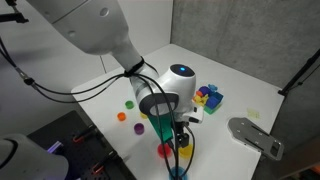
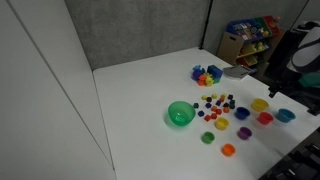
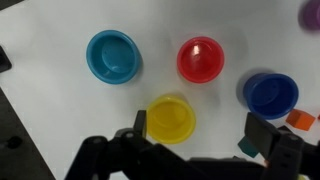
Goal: Put the light blue bowl in the yellow bowl on the right
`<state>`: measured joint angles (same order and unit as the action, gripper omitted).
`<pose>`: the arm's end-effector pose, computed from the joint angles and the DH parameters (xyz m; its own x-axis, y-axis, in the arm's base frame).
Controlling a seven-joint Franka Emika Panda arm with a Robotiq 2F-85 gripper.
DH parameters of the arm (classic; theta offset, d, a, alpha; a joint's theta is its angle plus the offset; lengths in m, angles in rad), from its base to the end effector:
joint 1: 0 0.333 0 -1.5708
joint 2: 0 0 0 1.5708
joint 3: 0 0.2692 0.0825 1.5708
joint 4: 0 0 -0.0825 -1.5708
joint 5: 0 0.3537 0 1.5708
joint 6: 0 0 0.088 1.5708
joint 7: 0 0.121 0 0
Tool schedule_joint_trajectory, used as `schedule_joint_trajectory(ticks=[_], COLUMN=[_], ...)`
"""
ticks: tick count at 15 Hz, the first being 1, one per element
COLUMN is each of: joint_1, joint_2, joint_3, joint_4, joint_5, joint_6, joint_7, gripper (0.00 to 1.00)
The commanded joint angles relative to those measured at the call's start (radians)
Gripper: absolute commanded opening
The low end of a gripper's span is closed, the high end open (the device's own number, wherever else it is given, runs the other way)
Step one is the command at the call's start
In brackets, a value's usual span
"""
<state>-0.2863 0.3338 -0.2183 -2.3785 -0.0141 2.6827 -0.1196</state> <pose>0.4118 -0.2353 0.1534 0.9345 -0.3545 -0.0321 -0.3515 -0.9333 0.0736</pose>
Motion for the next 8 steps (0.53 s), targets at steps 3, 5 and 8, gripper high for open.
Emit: schedule_joint_trajectory(ticks=[3, 5, 8], joint_1=[-0.063, -0.077, -0.084], joint_2=[0.122, 0.152, 0.195], joint_3=[-0.017, -0.023, -0.039], joint_4=[0.101, 0.118, 0.137], joint_5=[0.002, 0.000, -0.010], joint_6=[0.002, 0.005, 0.015], joint_7=[-0.039, -0.036, -0.024], gripper=[1.00, 1.00, 1.00])
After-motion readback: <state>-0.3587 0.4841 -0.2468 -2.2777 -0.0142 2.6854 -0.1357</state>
